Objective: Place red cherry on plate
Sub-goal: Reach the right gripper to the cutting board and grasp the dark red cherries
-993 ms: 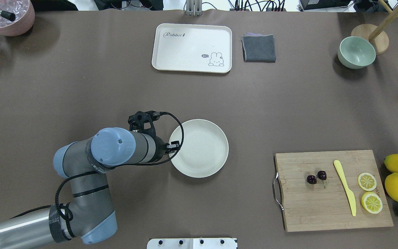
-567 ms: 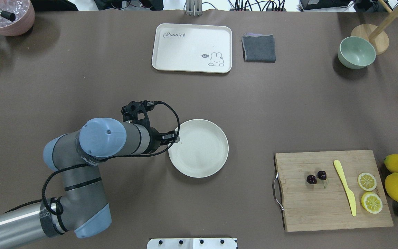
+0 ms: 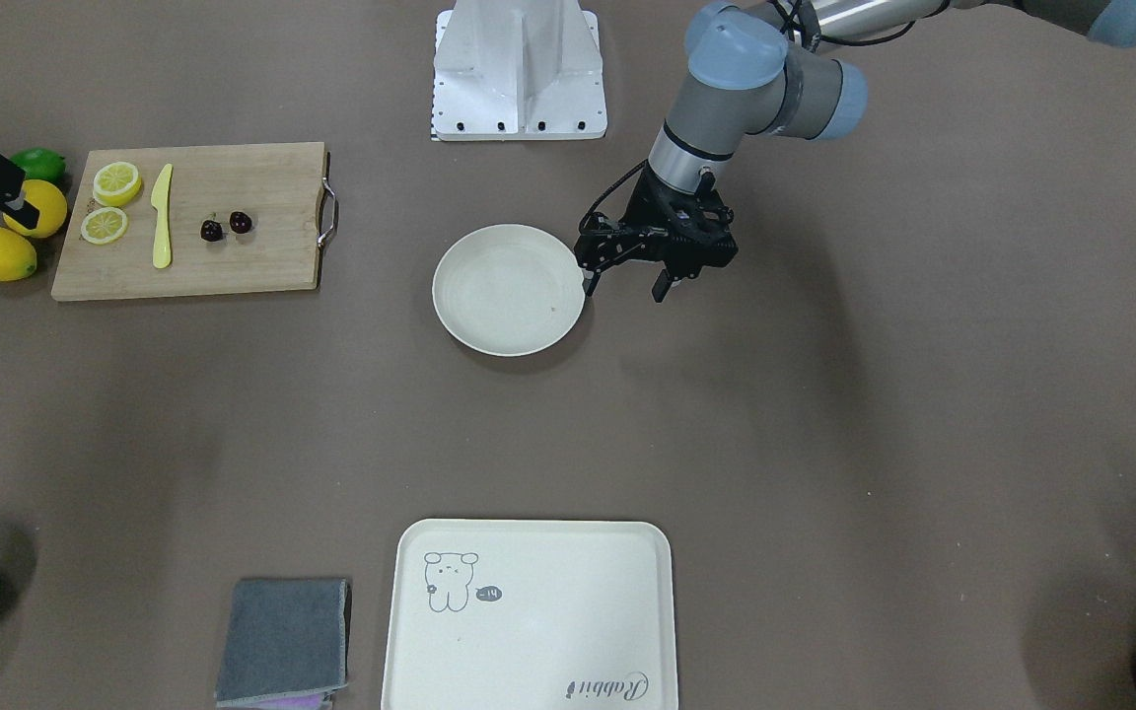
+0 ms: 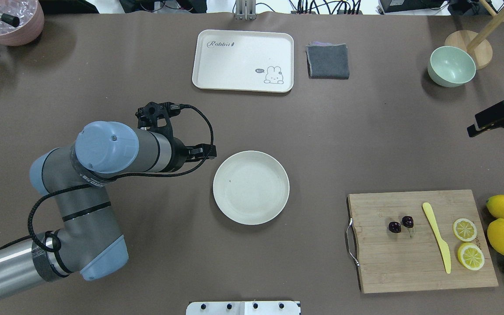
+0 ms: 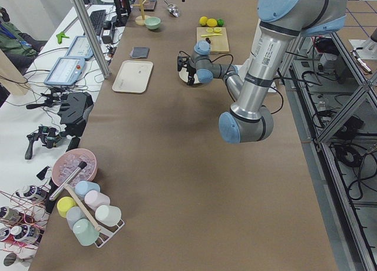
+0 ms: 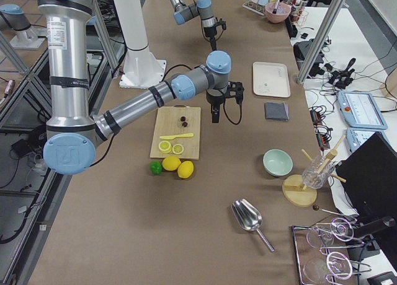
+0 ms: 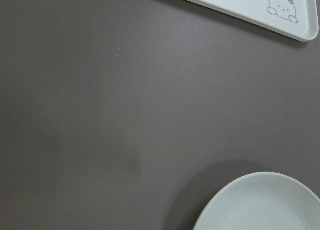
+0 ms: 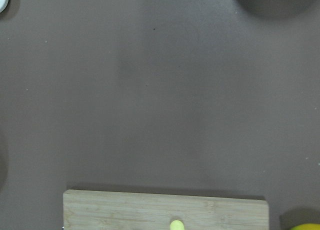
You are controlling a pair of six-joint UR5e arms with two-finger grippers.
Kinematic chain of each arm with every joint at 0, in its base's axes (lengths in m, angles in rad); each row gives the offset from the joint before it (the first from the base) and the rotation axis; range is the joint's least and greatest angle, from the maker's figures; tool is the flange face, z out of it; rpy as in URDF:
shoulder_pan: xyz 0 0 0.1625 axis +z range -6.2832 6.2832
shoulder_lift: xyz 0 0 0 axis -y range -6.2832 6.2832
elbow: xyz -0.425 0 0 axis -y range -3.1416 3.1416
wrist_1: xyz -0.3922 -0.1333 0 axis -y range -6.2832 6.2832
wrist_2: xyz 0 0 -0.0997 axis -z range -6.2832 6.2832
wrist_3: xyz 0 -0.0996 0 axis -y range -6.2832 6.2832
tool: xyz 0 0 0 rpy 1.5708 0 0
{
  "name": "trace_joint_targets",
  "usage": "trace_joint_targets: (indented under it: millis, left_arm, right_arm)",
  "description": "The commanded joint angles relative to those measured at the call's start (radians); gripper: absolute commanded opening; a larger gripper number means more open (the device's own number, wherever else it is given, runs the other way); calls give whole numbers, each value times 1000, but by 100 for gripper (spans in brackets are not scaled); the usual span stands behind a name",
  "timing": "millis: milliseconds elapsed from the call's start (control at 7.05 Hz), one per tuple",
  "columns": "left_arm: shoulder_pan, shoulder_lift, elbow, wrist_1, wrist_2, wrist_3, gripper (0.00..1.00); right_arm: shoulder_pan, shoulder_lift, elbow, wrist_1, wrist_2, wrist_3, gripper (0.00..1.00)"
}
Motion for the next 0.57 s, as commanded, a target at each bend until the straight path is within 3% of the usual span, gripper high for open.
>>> trace_joint_targets:
  millis: [0,284,426]
  left_arm:
    - [-25,3,-2,6,-1,51,98]
    - [-29,5,-2,3,4,49,98]
    - [-32,9,-2,3,7,47,98]
  right_arm:
    - [-166,-116,-5,339,-117,367,100]
    - [-274,-132,-4,376,-200,544,100]
    - [-364,-131,-3,377,-299,644,100]
